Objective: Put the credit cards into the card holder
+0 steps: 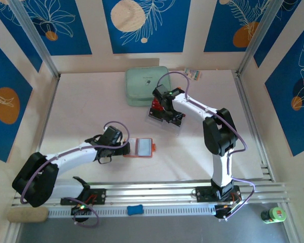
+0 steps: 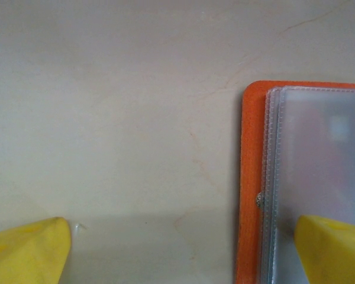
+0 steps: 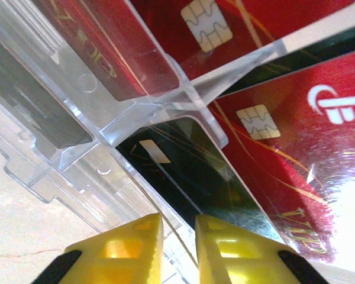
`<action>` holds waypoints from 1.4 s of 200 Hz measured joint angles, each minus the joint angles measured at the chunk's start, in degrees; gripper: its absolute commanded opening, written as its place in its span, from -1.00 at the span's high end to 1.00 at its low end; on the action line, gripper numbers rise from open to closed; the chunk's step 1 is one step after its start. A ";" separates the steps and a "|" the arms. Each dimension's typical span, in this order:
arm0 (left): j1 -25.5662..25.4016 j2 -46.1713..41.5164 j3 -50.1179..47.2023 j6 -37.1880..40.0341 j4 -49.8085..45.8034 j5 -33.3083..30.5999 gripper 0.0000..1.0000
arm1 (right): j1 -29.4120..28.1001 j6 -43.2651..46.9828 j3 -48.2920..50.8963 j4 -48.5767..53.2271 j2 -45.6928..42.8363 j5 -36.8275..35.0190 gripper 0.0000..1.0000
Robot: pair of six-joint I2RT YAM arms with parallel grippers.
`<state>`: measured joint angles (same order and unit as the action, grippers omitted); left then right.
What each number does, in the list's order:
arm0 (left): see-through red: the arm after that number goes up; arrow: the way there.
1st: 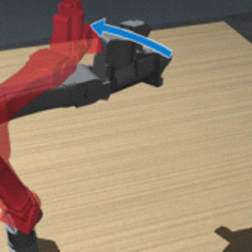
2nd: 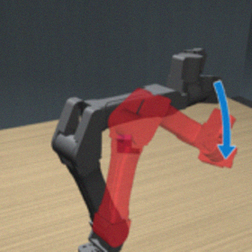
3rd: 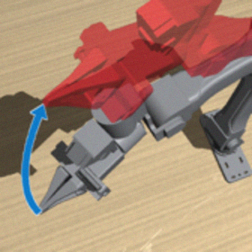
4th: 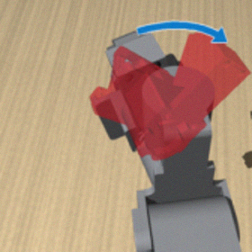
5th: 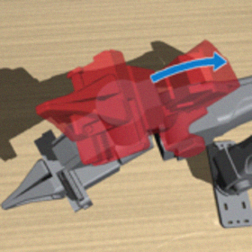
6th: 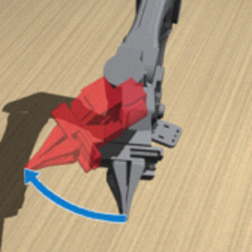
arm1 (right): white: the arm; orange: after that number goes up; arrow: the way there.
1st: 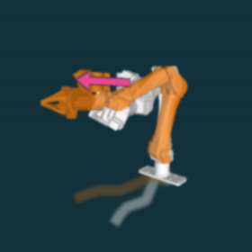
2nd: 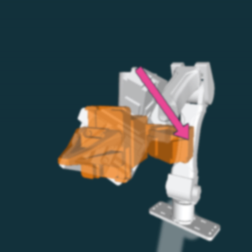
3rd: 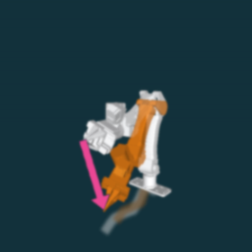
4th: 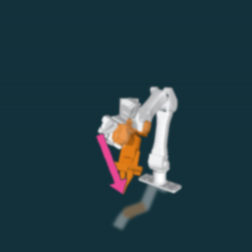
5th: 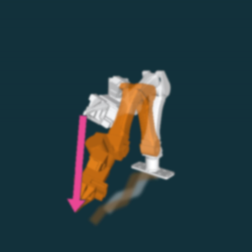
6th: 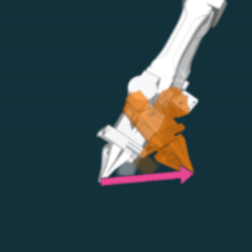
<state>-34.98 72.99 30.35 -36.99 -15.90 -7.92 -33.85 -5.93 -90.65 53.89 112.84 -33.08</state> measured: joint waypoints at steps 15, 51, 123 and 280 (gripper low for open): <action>0.00 0.00 0.00 0.00 0.02 0.00 -0.93 | -0.20 0.26 0.00 0.04 -0.09 0.00 0.65; 0.00 0.00 0.00 0.02 0.02 0.00 -0.93 | -0.85 2.43 0.81 -0.44 -1.01 0.07 0.77; 0.00 0.00 -0.11 0.02 0.07 -0.02 -0.93 | -4.15 8.15 2.27 -1.55 -5.14 -0.26 0.96; 0.00 -2.05 -0.26 -0.22 -1.64 -0.07 -0.93 | -7.98 -28.98 27.28 -31.52 -24.55 25.70 1.00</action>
<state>-34.98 70.94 30.09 -37.21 -17.54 -7.99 -41.82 -34.92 -63.37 22.37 88.29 -7.38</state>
